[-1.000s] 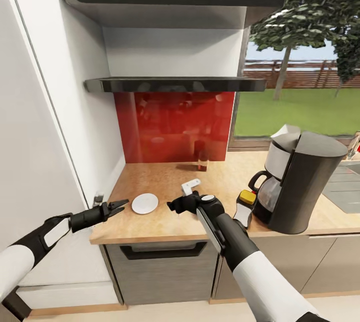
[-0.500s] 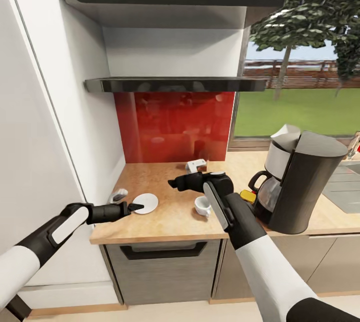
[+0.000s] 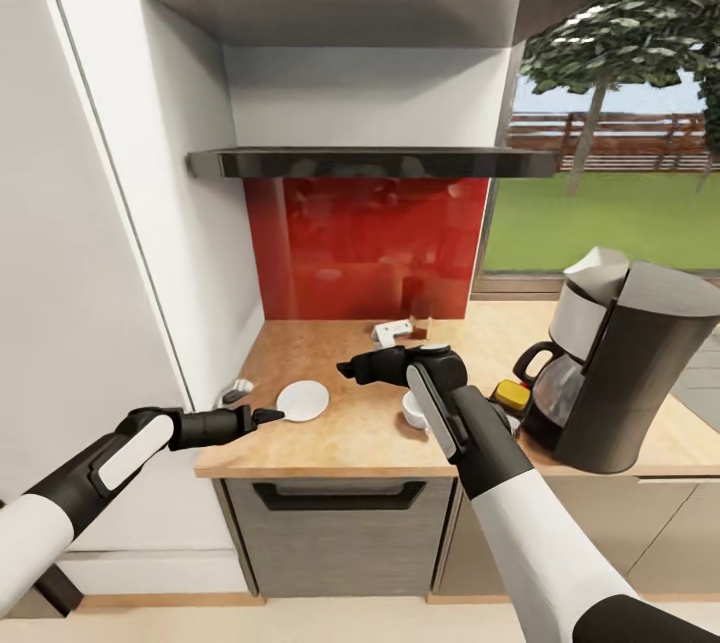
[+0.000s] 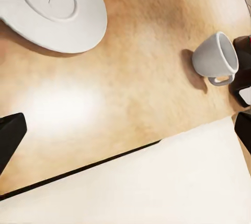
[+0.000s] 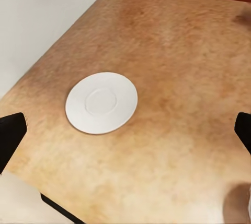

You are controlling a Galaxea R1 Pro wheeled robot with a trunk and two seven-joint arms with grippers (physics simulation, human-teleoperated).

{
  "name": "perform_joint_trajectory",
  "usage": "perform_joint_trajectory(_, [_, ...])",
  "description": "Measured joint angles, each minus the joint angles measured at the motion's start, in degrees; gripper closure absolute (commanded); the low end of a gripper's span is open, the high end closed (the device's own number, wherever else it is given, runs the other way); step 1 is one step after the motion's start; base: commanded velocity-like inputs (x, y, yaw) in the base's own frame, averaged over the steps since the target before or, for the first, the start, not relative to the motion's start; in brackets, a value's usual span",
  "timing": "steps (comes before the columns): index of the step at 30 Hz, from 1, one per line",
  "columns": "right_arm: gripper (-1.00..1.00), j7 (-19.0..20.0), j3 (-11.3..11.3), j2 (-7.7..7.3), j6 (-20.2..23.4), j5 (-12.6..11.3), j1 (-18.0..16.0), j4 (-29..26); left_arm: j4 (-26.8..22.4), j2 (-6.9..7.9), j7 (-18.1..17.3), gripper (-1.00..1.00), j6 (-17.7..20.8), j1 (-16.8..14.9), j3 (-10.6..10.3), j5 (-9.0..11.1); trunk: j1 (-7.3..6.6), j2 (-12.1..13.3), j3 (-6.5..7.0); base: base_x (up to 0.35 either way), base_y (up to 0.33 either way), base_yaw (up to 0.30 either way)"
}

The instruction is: Set up a coffee station on the kitchen countertop: keep the coffee maker on the countertop, move the bottle of coffee from the kitchen shelf to the counter next to the coffee maker, place a paper coffee filter on top of the coffee maker, put the saucer next to the coffee maker with the coffee cup on the saucer, and place the electric kettle next to the coffee maker.

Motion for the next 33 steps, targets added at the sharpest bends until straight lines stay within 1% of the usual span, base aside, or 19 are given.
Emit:
perform_joint_trajectory(7, [-1.0, -0.01, 0.08, 0.0, 0.0, 0.13, 0.0, 0.1, 0.0, -0.04, 0.0, -1.0, 0.0, 0.01, -0.06, 0.0, 0.0, 0.0, -0.54, 0.006, -0.005, 0.162])
perform_joint_trajectory(17, [-1.0, -0.03, 0.09, 0.0, 0.01, 0.07, 0.0, 1.22, 0.01, -0.24, 0.01, -1.0, -0.02, 0.02, -0.11, -0.01, 0.0, 0.0, -1.27, 0.11, -0.213, 0.183])
perform_joint_trajectory(20, [-1.0, -0.02, 0.08, 0.0, 0.0, 0.09, 0.0, 1.24, 0.0, -0.18, 0.03, -1.0, -0.01, 0.01, -0.11, -0.01, 0.0, 0.01, -1.48, 0.005, -0.042, 0.184])
perform_joint_trajectory(26, [-1.0, -0.02, 0.08, 0.0, 0.01, 0.09, 0.0, 1.24, 0.01, -0.25, -0.01, -1.0, -0.01, 0.09, -0.11, 0.0, 0.0, 0.0, -1.89, -0.016, -0.055, 0.16])
perform_joint_trajectory(33, [-1.0, -0.01, 0.07, 0.0, 0.02, 0.16, 0.01, 1.3, 0.02, -0.27, -0.01, -1.0, -0.01, 0.09, -0.12, 0.0, 0.01, -0.01, -1.98, -0.138, -0.139, 0.023])
